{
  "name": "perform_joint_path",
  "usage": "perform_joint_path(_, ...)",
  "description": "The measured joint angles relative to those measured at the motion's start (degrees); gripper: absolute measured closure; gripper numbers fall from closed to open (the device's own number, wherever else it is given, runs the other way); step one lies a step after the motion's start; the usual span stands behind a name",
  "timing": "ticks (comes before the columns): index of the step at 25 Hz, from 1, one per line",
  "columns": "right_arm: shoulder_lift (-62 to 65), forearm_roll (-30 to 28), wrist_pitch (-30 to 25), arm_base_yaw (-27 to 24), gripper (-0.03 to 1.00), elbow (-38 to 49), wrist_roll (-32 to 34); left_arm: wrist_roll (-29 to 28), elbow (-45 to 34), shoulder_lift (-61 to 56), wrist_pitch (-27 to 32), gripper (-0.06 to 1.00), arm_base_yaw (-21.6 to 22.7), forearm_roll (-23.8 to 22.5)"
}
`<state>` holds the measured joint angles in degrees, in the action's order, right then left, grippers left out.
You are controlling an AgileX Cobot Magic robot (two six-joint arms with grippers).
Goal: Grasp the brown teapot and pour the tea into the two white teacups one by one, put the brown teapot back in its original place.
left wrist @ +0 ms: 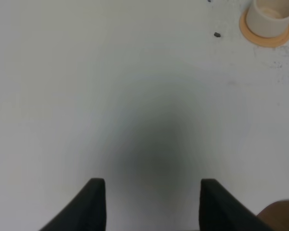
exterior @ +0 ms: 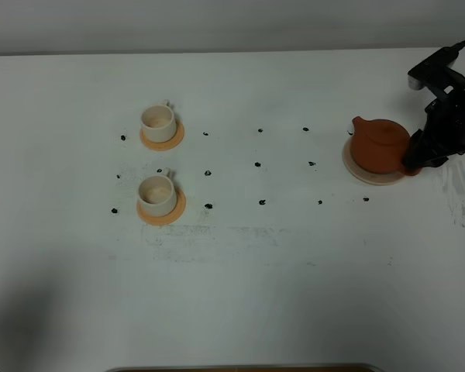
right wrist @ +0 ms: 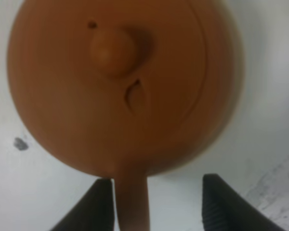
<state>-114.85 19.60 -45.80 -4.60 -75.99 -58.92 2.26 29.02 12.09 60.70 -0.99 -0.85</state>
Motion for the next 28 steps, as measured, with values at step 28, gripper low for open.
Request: perform_joint_path(28, -1.2, 0.5, -3.9, 0.0, 0.59, -1.6, 1.0, 0.0, 0.0, 0.0, 0.0, 0.48, 0.0, 0.0)
